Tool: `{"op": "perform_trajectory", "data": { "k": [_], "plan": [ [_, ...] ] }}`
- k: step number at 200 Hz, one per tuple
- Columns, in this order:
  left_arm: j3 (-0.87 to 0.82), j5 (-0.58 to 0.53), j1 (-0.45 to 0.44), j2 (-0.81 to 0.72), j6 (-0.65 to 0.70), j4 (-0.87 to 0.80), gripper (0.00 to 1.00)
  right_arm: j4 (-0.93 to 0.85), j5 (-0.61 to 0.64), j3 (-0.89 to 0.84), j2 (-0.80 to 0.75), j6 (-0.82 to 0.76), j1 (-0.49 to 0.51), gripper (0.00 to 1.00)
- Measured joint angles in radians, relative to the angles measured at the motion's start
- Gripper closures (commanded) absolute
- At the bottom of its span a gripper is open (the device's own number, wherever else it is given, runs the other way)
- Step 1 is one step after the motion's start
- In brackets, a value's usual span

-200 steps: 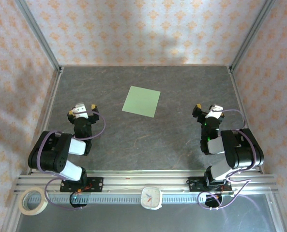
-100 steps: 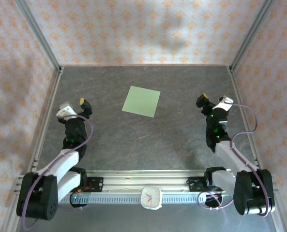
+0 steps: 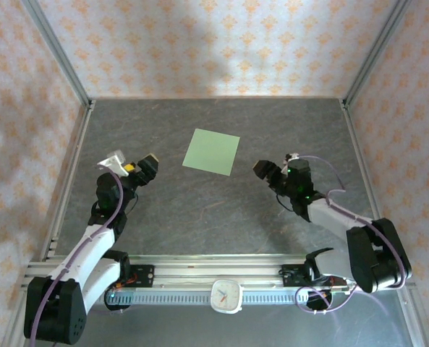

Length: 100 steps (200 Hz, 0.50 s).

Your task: Fold a paper plane with a square sheet of paper (pick it up from the middle)

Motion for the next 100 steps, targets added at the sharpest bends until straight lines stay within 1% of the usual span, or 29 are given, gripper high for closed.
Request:
{"op": "perform_trajectory", "data": {
  "k": [20,48,73,100],
  "plan": [
    [0.000,0.053,-0.037,0.016,-0.037,-0.020,0.01,0.000,0.024,0.026,0.039,0.039,0.066,0.23],
    [0.008,0.090,-0.089,0.043,-0.049,-0.066,0.01,0.029,0.053,0.063,0.110,0.095,0.146,0.30],
    [0.037,0.111,-0.100,0.072,-0.046,-0.119,0.01,0.047,0.072,0.130,0.214,0.127,0.204,0.34],
    [0.064,0.113,-0.100,0.077,-0.037,-0.162,0.01,0.044,0.087,0.258,0.352,0.143,0.227,0.40]
  ]
}}
